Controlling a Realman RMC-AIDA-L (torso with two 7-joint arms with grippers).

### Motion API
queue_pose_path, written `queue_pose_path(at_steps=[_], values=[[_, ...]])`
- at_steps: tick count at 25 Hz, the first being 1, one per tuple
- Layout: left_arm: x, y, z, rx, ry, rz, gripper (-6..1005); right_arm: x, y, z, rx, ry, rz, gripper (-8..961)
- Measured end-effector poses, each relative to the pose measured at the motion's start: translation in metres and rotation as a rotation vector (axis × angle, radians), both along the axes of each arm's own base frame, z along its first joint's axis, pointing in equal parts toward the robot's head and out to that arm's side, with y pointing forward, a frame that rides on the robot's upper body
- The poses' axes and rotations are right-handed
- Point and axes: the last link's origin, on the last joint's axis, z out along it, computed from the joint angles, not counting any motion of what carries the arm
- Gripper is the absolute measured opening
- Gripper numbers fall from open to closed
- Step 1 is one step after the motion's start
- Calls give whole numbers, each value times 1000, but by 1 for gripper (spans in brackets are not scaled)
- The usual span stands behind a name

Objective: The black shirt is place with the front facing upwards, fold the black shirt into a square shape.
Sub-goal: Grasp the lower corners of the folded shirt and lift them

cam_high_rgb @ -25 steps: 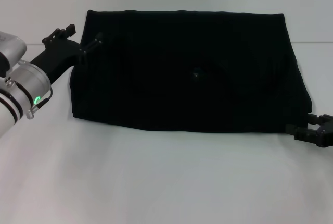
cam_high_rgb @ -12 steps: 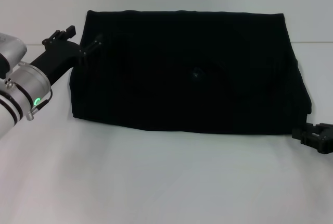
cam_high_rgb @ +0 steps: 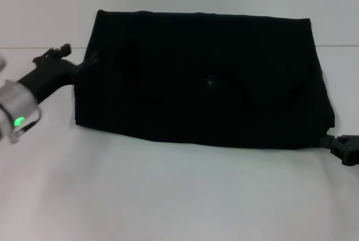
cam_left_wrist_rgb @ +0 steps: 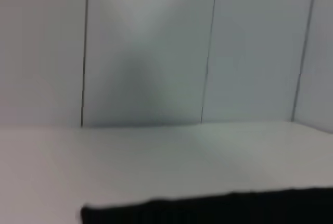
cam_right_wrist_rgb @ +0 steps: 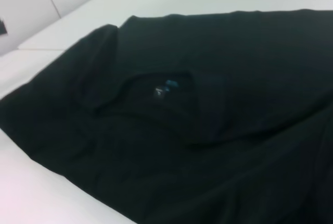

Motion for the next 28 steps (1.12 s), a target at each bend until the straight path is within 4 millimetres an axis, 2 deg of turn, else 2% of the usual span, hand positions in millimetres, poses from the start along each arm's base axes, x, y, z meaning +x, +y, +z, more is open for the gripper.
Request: queue_pose_path(at_steps=[3,9,11,13,20,28], values=[[-10,-11,18,-90,-13,-1,768,1,-3,3,4,16,0,35],[-19,-24,64,-290,4,-39,768,5,-5,9,17,21,-11,5],[-21,-23,68,-343,42,-27,767,5,-5,10,21,22,-10,6],[-21,-19,67,-406,100,-2,767,4,-4,10,23,23,-8,7],[-18,-7,43,-572,240,71,767,2,-2,10,26,26,-1,9],[-19,-1,28,-595,322,103,767,0,-2,10,28,39,6,13]])
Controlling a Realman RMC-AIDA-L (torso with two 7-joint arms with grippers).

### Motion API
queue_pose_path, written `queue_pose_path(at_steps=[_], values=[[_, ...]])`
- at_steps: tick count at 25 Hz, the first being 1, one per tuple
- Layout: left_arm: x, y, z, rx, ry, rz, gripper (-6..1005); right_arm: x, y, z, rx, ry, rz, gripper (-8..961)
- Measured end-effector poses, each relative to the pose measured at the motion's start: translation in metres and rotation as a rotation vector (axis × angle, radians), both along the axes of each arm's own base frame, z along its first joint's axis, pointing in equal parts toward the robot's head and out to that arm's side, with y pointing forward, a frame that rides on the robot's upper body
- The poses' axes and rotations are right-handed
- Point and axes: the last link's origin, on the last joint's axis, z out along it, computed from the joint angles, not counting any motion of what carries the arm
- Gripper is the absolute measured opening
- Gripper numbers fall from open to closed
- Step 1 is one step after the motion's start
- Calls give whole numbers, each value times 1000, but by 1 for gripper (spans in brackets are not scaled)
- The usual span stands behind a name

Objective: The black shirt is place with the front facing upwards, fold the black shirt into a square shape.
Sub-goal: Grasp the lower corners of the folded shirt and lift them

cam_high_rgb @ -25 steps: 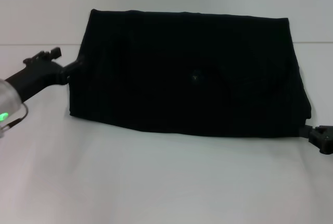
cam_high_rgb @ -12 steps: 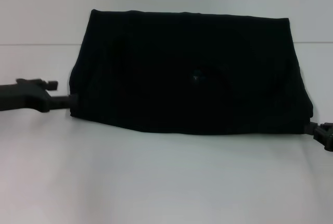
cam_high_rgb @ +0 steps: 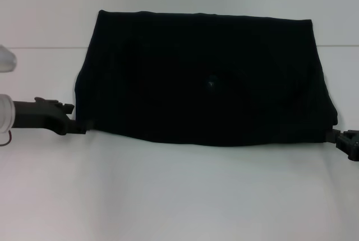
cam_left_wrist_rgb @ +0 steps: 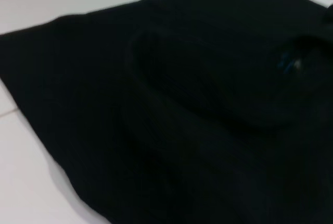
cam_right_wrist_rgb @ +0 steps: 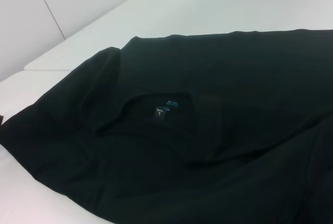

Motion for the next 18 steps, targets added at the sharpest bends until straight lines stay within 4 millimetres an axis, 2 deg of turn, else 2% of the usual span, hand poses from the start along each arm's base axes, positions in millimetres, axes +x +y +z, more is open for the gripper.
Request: queue_pose_path(at_steps=[5,12,18], values=[[1,6,-10,-24,58,11,767,0,-1,0,0,-1,2,15],[7,13,-11,-12,73,-6,752,1,-2,-1,0,-1,0,17],[10,12,-19,-52,84,-5,740,4,-4,0,13,4,-8,20]])
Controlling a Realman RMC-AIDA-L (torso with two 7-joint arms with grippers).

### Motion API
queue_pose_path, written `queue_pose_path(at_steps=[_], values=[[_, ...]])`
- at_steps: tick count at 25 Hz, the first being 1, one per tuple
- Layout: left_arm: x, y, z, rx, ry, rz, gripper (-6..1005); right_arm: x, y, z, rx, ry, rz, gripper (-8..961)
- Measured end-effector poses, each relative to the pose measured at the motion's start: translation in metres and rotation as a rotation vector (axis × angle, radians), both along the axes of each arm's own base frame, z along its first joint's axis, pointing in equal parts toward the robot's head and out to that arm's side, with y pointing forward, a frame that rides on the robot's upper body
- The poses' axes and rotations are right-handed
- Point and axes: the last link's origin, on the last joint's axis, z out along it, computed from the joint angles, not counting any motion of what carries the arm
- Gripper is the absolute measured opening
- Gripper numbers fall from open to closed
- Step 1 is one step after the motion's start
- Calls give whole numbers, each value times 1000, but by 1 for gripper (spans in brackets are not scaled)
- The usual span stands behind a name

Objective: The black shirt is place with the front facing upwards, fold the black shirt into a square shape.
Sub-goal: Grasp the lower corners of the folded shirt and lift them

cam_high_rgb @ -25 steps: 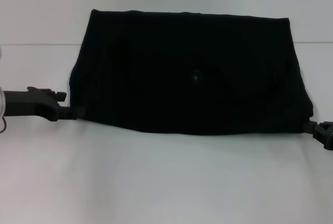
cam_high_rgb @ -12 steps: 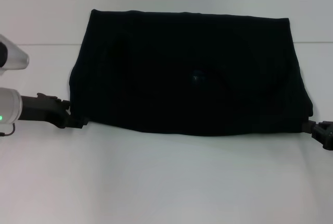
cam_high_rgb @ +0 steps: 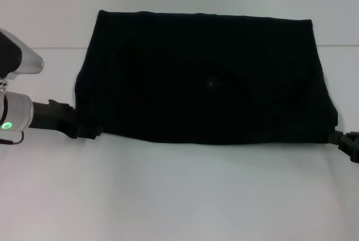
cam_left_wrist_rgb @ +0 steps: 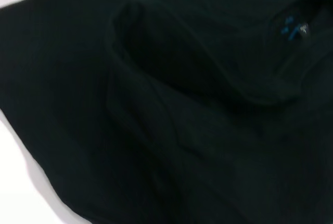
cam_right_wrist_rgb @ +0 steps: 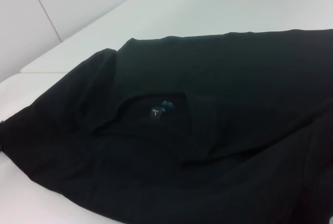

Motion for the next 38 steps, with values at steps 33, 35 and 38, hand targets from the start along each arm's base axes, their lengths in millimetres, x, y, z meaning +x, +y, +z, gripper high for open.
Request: queue_pose_path(at_steps=[33,35,38], values=[[-2,-6,-5,31,-5,-14,115,3,-4,-1,-1,-3,3,33],[-2,-6,-5,29,-4,-18,77,3,-3,-1,0,-4,5,34],[-3,-10,-8,24,-17,-30,37,3,-3,1,0,-7,5,35]])
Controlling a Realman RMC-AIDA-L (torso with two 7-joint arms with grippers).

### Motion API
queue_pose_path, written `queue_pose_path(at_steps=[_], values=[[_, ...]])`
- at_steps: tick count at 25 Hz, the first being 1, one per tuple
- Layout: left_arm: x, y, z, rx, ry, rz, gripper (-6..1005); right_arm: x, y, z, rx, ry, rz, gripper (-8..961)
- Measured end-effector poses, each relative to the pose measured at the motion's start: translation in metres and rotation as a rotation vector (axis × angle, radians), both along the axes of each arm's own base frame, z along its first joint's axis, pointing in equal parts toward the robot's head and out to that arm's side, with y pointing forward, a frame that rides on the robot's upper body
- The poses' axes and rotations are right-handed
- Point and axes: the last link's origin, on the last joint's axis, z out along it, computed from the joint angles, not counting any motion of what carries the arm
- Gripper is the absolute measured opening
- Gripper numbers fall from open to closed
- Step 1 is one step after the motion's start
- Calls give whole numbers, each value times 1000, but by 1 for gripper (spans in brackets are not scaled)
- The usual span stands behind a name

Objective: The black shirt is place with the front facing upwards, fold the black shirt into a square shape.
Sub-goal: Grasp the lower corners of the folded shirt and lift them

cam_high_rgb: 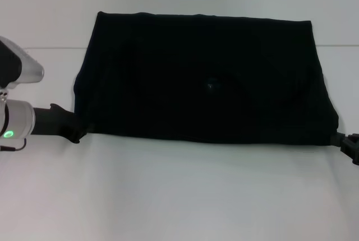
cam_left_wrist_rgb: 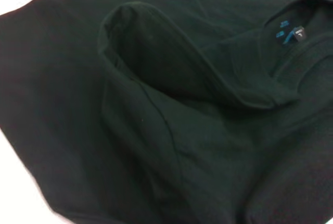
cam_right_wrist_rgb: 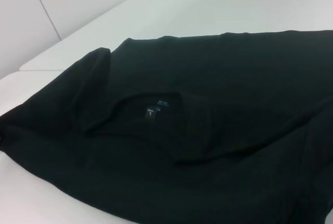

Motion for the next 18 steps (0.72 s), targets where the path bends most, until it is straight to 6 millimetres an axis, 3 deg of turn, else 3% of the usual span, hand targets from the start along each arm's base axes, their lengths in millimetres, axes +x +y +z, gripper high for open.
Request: queue_pose_path(at_steps=[8,18], values=[[-16,-40,3,20,-216,-2,31,11,-31,9,-58,50,2,38],[-40,-114,8,-40,-419,8,33,18,-85,13,-185,141,37,42]])
